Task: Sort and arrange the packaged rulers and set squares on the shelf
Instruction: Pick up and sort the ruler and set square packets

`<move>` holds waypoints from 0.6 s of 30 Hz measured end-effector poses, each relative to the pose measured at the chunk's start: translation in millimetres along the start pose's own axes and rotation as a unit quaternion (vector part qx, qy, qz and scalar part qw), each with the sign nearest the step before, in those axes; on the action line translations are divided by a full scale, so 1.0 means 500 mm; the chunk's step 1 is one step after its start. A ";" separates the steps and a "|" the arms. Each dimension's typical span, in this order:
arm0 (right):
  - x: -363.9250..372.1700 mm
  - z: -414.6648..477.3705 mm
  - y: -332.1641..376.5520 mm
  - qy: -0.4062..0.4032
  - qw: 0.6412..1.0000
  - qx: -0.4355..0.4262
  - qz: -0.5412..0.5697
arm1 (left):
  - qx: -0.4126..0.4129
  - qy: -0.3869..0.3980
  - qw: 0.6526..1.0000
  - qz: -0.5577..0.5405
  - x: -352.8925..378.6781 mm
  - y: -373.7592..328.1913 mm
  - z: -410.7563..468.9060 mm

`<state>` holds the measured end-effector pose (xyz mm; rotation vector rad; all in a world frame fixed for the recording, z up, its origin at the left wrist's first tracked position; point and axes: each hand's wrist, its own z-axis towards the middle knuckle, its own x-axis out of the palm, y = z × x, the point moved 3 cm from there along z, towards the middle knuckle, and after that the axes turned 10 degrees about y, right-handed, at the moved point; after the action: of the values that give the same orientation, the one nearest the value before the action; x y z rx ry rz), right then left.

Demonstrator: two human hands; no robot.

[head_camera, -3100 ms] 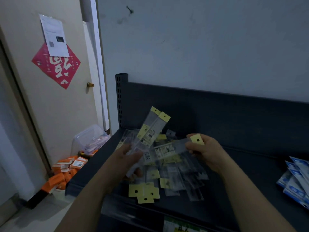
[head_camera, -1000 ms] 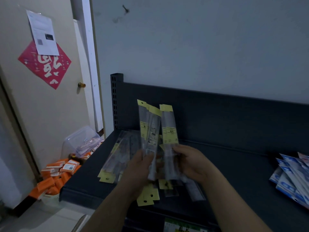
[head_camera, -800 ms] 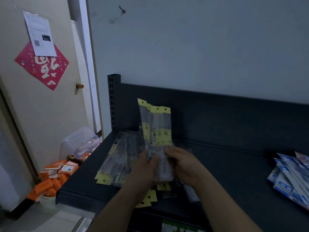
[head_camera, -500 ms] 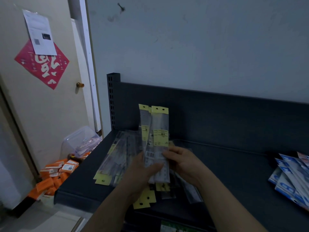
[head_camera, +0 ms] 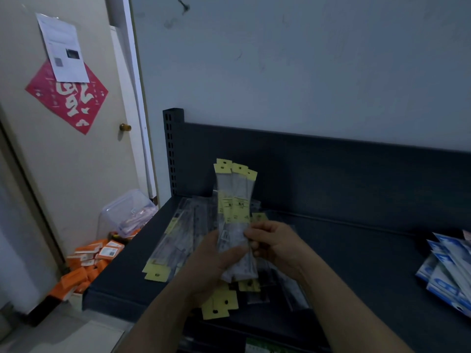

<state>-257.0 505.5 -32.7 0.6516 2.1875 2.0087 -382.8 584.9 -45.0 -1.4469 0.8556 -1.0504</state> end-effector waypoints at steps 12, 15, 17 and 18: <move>-0.071 0.016 0.013 -0.119 0.908 -0.010 -0.401 | 0.005 -0.110 0.994 0.002 -0.035 -0.028 -0.009; -0.100 0.016 -0.003 -0.118 0.817 0.051 -0.563 | 0.024 -0.133 0.991 -0.002 -0.059 -0.039 -0.013; -0.104 0.018 -0.011 -0.119 0.775 0.087 -0.614 | 0.025 -0.145 0.989 -0.022 -0.073 -0.038 -0.016; -0.101 0.018 -0.012 -0.119 0.764 0.093 -0.627 | 0.025 -0.149 0.988 -0.033 -0.078 -0.036 -0.017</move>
<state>-209.9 494.7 -50.3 -0.4899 1.7724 0.9115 -405.1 620.6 -32.6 -1.5510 0.5662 -0.8688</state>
